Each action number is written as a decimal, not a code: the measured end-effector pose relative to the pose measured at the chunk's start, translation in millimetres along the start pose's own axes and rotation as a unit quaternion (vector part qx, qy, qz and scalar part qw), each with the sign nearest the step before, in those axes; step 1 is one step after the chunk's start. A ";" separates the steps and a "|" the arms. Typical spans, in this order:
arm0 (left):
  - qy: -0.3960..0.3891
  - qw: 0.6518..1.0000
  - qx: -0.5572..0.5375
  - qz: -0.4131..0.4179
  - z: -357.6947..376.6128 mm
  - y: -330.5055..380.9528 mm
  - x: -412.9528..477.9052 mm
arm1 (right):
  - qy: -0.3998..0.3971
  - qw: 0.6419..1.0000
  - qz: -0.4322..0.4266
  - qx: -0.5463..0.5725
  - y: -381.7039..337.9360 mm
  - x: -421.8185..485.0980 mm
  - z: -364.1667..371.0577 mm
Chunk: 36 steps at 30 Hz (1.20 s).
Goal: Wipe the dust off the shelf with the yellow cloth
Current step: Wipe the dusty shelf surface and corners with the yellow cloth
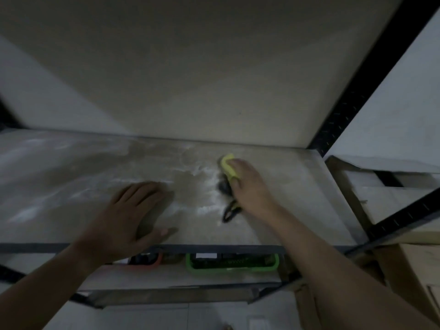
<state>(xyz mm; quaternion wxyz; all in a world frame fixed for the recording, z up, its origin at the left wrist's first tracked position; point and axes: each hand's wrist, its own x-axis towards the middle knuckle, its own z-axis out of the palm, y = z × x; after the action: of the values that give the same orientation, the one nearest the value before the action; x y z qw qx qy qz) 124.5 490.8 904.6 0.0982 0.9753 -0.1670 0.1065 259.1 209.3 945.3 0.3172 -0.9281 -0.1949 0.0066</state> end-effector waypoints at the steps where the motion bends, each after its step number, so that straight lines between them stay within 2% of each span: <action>1: -0.008 1.000 0.007 0.000 1.6 -1.2 0.0 | 0.025 1.000 0.014 0.001 15.3 2.0 -18.3; 4: -0.035 0.999 0.033 -0.001 6.0 -5.9 -0.8 | 0.090 0.986 0.104 -0.089 84.5 -4.1 -80.7; 6: -0.044 0.998 0.034 -0.003 8.6 -9.0 -0.3 | 0.079 0.969 0.168 -0.161 121.3 -24.1 -105.3; 10: -0.047 0.998 0.028 -0.013 10.3 -9.0 0.9 | 0.090 0.951 0.155 -0.251 141.0 -61.3 -88.5; 13: -0.049 0.998 0.023 -0.022 8.5 -7.7 0.9 | 0.083 0.947 0.152 -0.270 113.0 -65.2 -61.7; 18: -0.045 0.999 0.020 -0.023 7.8 -6.5 1.5 | 0.069 0.974 0.115 -0.184 14.1 -52.8 18.7; 22: -0.051 0.998 0.024 -0.019 7.9 -7.2 0.9 | -0.021 0.990 0.031 -0.133 -44.8 -24.8 59.6; 24: -0.047 0.998 0.026 -0.018 7.3 -7.0 1.3 | -0.033 0.994 0.015 -0.100 -36.8 -15.8 46.9; 27: -0.040 0.999 0.020 -0.018 6.3 -5.0 0.5 | 0.020 0.997 0.054 -0.048 6.8 -23.0 -4.9; 29: -0.044 0.999 0.018 -0.022 5.5 -4.0 0.7 | 0.049 0.990 0.066 -0.114 47.0 -36.9 -46.5; 31: -0.045 0.999 0.015 -0.028 5.0 -3.7 0.9 | 0.032 0.972 0.064 -0.224 80.2 -50.1 -78.4; 33: -0.047 0.998 0.012 -0.028 4.4 -3.4 1.7 | 0.045 0.964 0.107 -0.238 91.8 -57.3 -84.1; 36: -0.051 0.998 0.016 -0.025 4.0 -3.7 2.5 | 0.044 0.982 0.088 -0.162 81.6 -60.3 -55.5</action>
<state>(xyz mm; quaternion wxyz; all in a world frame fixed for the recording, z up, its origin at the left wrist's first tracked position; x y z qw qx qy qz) 128.8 492.6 900.8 0.0761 0.9848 -0.1456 0.0564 240.1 95.7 934.6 0.1694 -0.9800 -0.0966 -0.0384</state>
